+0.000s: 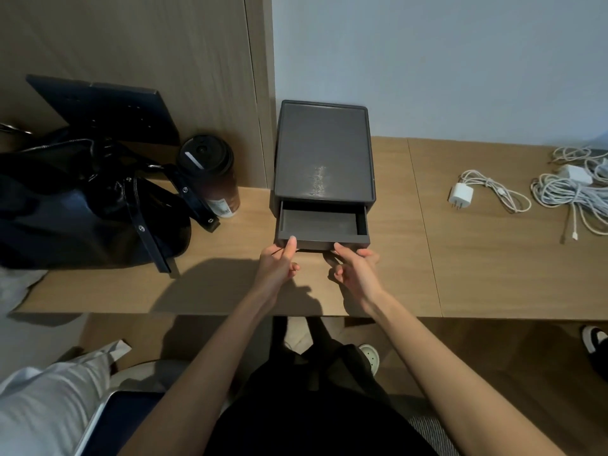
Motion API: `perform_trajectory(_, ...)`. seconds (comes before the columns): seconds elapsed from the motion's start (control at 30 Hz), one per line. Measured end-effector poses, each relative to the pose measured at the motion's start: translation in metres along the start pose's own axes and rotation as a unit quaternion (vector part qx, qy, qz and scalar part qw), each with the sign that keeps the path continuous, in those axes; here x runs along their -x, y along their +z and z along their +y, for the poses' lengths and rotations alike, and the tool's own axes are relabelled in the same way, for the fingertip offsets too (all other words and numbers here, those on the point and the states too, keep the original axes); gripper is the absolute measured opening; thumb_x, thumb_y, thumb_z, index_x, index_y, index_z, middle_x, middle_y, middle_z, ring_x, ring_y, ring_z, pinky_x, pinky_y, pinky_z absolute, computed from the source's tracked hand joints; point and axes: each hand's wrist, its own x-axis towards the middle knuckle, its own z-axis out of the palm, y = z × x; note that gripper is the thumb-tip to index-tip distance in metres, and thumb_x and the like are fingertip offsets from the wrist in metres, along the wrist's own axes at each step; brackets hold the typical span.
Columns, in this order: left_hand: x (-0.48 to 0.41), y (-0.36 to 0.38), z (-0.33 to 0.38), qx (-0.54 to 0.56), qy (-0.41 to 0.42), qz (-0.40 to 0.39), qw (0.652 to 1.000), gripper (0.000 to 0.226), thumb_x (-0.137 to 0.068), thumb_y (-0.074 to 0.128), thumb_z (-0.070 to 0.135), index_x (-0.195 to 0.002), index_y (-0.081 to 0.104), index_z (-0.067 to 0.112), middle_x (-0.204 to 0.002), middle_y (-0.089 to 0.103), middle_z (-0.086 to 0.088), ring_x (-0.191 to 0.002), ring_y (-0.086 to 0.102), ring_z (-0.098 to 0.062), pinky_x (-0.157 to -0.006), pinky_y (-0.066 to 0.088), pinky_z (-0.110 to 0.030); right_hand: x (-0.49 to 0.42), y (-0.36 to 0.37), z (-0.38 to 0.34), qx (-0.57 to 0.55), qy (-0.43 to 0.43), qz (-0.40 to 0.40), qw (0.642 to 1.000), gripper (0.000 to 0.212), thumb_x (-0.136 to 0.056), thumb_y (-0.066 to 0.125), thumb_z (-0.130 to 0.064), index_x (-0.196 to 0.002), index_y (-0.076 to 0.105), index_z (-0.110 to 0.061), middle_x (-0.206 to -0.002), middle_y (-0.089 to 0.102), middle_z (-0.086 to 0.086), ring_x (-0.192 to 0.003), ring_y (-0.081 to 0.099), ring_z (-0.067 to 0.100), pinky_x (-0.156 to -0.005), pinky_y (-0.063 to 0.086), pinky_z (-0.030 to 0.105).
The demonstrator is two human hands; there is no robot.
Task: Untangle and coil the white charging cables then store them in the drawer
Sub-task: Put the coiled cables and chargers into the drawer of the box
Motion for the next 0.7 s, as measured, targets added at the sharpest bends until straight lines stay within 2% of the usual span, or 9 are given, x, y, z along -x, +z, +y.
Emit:
perform_trajectory(0.07,0.007,0.0,-0.004,0.017,-0.014,0.004,1.0,0.04,-0.091,0.051,0.048,-0.108,0.052,0.012,-0.088,0.06,-0.006,-0.07,0.054,-0.012,-0.077,0.05,-0.03,0.006,-0.002,0.003,0.003,0.004,-0.008,1.0,0.049,-0.086,0.069,-0.02,-0.107,0.024,-0.019,-0.089,0.049,0.007,-0.052,0.04,0.01,-0.055,0.044,0.021)
perform_trajectory(0.13,0.013,0.0,-0.006,0.025,-0.027,0.011,0.999,0.052,-0.089,0.049,0.055,-0.118,0.049,0.012,-0.099,0.062,-0.005,-0.067,0.054,-0.011,-0.07,0.049,-0.026,0.011,-0.003,0.006,-0.009,0.009,-0.01,1.0,0.053,-0.084,0.07,-0.031,-0.109,0.025,-0.018,-0.101,0.054,0.009,-0.052,0.04,0.009,-0.057,0.044,0.021)
perform_trajectory(0.2,0.019,0.0,-0.004,0.026,-0.044,0.022,0.998,0.053,-0.086,0.047,0.061,-0.113,0.049,0.015,-0.088,0.062,-0.005,-0.062,0.051,-0.009,-0.063,0.047,-0.023,0.014,-0.003,0.008,-0.004,0.012,-0.001,1.0,0.065,-0.079,0.069,-0.049,-0.117,0.029,-0.014,-0.111,0.057,0.01,-0.049,0.041,0.009,-0.058,0.044,0.022)
perform_trajectory(0.27,0.023,-0.001,-0.005,0.021,-0.059,0.033,0.997,0.048,-0.086,0.046,0.063,-0.101,0.049,0.018,-0.074,0.055,-0.003,-0.057,0.048,-0.008,-0.058,0.043,-0.02,0.016,-0.002,0.011,0.009,0.019,0.026,0.999,0.071,-0.079,0.064,-0.058,-0.122,0.031,-0.012,-0.11,0.058,0.012,-0.045,0.042,0.009,-0.054,0.044,0.022)
perform_trajectory(0.37,0.031,-0.003,-0.012,0.008,-0.057,0.037,0.998,0.041,-0.087,0.048,0.059,-0.092,0.045,0.019,-0.067,0.048,0.0,-0.056,0.044,-0.009,-0.057,0.04,-0.019,0.02,-0.002,0.019,0.014,0.023,0.078,0.997,0.046,-0.092,0.056,-0.045,-0.114,0.033,-0.012,-0.091,0.052,0.01,-0.043,0.041,0.009,-0.046,0.04,0.022)
perform_trajectory(0.43,0.037,-0.005,-0.018,-0.007,-0.056,0.038,0.998,0.041,-0.089,0.048,0.057,-0.094,0.045,0.017,-0.067,0.046,0.0,-0.056,0.043,-0.009,-0.057,0.038,-0.019,0.026,-0.001,0.023,0.026,0.028,0.099,0.994,0.037,-0.096,0.051,-0.038,-0.114,0.031,-0.012,-0.085,0.049,0.008,-0.045,0.041,0.01,-0.046,0.04,0.021)
perform_trajectory(0.53,0.045,-0.008,-0.022,-0.039,-0.059,0.046,0.996,0.042,-0.092,0.047,0.053,-0.1,0.045,0.012,-0.064,0.042,-0.001,-0.054,0.039,-0.009,-0.054,0.034,-0.02,0.036,-0.002,0.03,0.05,0.03,0.109,0.992,0.037,-0.098,0.047,-0.038,-0.118,0.031,-0.011,-0.082,0.048,0.007,-0.046,0.041,0.01,-0.046,0.04,0.02)
perform_trajectory(0.7,0.061,-0.012,-0.035,-0.027,-0.074,0.04,0.996,0.043,-0.092,0.05,0.048,-0.108,0.043,0.009,-0.066,0.043,-0.001,-0.054,0.041,-0.009,-0.051,0.035,-0.019,0.05,-0.016,0.047,0.049,0.052,0.104,0.992,0.045,-0.095,0.049,-0.04,-0.125,0.033,-0.01,-0.097,0.053,0.013,-0.046,0.042,0.01,-0.051,0.041,0.023)
